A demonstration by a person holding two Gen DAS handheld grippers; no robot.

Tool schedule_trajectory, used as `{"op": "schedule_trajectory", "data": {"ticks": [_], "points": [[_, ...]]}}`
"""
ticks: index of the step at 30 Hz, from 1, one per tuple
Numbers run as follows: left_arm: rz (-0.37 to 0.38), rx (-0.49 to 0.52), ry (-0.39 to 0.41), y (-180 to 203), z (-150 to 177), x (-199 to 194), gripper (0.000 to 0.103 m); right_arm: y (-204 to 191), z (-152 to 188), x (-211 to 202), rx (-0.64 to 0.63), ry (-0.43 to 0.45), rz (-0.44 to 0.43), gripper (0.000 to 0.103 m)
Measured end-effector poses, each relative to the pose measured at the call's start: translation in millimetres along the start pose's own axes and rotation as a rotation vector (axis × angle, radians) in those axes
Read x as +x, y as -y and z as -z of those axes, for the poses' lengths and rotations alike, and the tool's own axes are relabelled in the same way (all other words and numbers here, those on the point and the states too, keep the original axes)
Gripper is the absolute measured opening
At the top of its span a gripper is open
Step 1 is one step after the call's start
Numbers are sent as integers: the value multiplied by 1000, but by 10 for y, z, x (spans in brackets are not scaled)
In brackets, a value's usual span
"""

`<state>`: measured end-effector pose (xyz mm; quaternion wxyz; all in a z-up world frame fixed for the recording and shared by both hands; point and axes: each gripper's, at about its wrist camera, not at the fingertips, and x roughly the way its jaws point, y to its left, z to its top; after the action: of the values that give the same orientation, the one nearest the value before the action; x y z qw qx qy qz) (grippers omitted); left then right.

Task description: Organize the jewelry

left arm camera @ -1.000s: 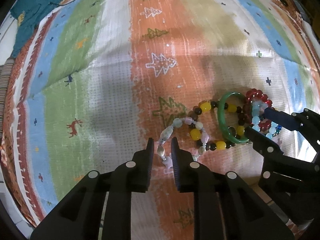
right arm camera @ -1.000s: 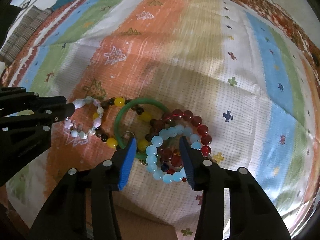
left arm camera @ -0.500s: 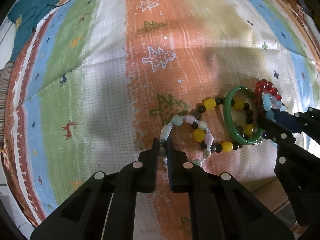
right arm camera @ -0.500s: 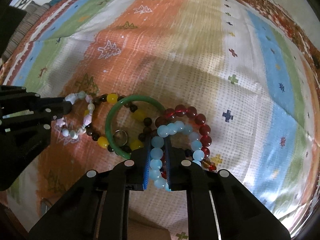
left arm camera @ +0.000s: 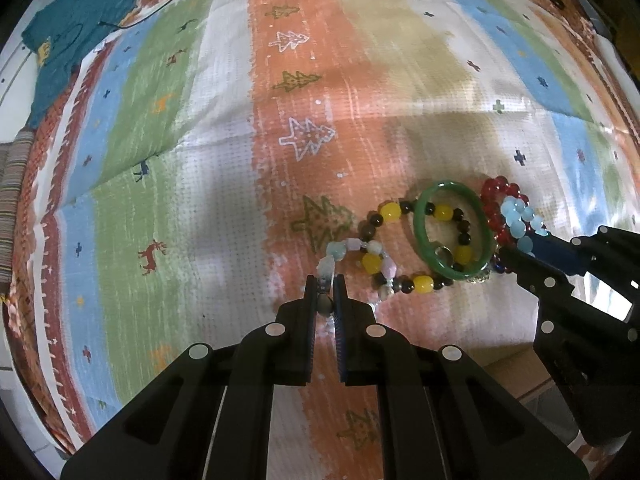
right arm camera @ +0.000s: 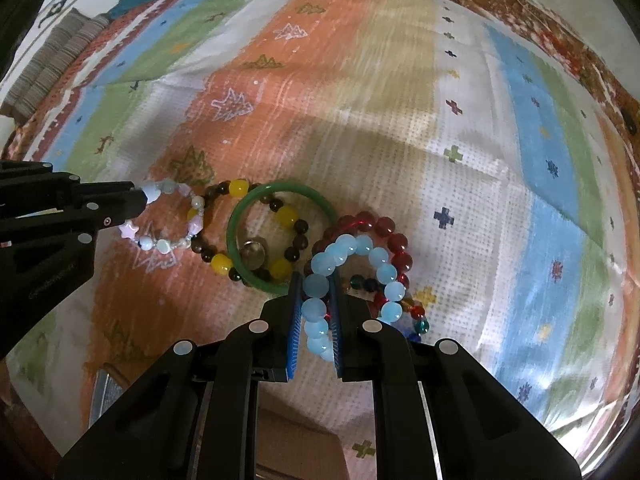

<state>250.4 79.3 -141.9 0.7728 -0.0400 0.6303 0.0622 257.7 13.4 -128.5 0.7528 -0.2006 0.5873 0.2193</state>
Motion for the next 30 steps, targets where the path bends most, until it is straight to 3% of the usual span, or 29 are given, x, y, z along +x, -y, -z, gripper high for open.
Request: {"op": "schedule_trajectory", "data": {"ticks": [18,30], "points": [[-28,29,-40,-78,13,155,8,-3,-13,112,14,-36,0,14],[-8,17,3,-25,23,-19,7,48,51,-164,29,31,-10,12]]}}
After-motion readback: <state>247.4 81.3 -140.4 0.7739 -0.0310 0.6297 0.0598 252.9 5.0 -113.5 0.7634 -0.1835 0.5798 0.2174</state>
